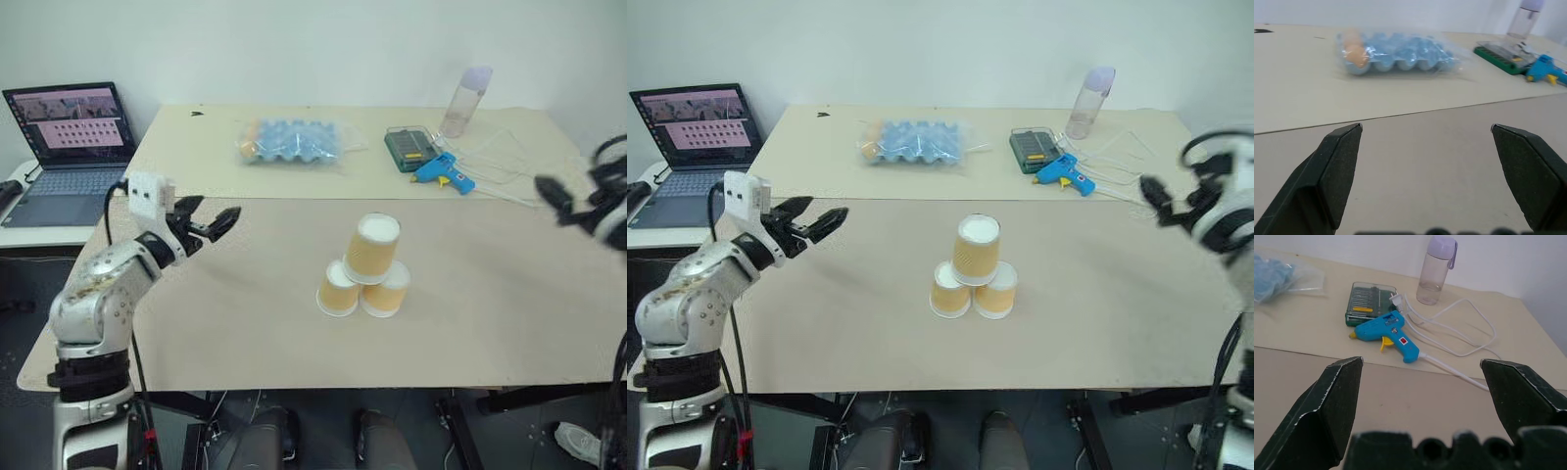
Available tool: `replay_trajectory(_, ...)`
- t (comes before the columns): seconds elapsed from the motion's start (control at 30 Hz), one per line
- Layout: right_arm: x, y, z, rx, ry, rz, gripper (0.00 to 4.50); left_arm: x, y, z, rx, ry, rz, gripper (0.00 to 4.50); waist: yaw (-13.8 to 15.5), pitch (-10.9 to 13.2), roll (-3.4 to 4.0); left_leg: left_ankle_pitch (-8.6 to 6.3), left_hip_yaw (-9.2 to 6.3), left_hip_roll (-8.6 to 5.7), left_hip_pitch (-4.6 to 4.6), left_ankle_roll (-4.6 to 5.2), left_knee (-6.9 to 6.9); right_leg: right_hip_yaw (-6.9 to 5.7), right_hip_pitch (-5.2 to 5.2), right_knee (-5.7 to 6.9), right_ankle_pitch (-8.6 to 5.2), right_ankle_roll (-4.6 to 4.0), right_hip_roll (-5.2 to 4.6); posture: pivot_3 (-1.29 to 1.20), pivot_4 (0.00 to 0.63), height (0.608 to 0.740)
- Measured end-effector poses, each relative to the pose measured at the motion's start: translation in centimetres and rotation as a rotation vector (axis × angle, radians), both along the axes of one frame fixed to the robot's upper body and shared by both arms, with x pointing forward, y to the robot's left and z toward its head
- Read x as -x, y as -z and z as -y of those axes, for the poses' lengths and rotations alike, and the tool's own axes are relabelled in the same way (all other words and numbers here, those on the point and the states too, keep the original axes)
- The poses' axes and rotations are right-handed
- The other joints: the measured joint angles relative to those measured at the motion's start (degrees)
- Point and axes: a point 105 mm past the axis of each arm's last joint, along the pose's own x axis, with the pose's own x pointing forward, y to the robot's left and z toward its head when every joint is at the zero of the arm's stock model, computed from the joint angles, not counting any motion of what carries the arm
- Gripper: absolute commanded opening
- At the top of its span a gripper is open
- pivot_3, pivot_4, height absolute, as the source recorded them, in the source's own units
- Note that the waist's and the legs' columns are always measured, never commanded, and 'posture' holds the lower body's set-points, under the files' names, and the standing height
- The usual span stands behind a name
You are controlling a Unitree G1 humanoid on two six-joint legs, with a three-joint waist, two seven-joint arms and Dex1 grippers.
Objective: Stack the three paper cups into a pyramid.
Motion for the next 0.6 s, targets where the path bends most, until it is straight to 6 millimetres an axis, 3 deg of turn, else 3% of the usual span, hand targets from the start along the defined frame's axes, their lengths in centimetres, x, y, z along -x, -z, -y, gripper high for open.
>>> replay_trajectory(0.1, -0.9, 1.2, -1.1, 0.004, 0.006, 0.025, 4.47, -0.5, 0.8, -1.6, 0.039, -0.138, 0.020, 4.50, 0.0, 0.0, -0.02, -0.02, -0.01, 0.00, 0.00, -0.02, 0.00, -0.02, 0.03, -0.04, 0.02, -0.02, 0.00, 0.00, 0.150, 0.740)
replay_trajectory(0.3, -2.1, 6.5, -2.6, -0.010, -0.012, -0.024, 4.47, -0.3, 2.6, -5.5, 0.061, -0.385, 0.056, 4.50, 0.2, 0.0, -0.04, -0.05, 0.01, -0.03, 0.00, 0.02, -0.02, -0.07, 0.01, -0.04, 0.05, -0.01, -0.03, 0.00, 0.150, 0.740)
replay_trajectory(0.47, -2.3, 9.4, -3.3, -0.032, -0.002, -0.049, 4.47, 0.1, 4.3, -7.2, 0.063, -0.464, 0.040, 4.50, 0.0, 0.0, -0.04, -0.04, 0.01, 0.03, 0.01, -0.04, -0.02, -0.14, -0.02, -0.02, 0.13, -0.08, -0.03, 0.00, 0.150, 0.740)
replay_trajectory(0.6, -2.4, 10.1, -3.9, -0.046, -0.012, -0.061, 4.47, 0.2, 4.5, -7.8, 0.060, -0.481, 0.040, 4.50, -0.1, 0.0, -0.04, -0.05, 0.02, 0.02, 0.00, -0.05, -0.02, -0.14, -0.06, -0.02, 0.15, -0.08, -0.03, 0.00, 0.150, 0.740)
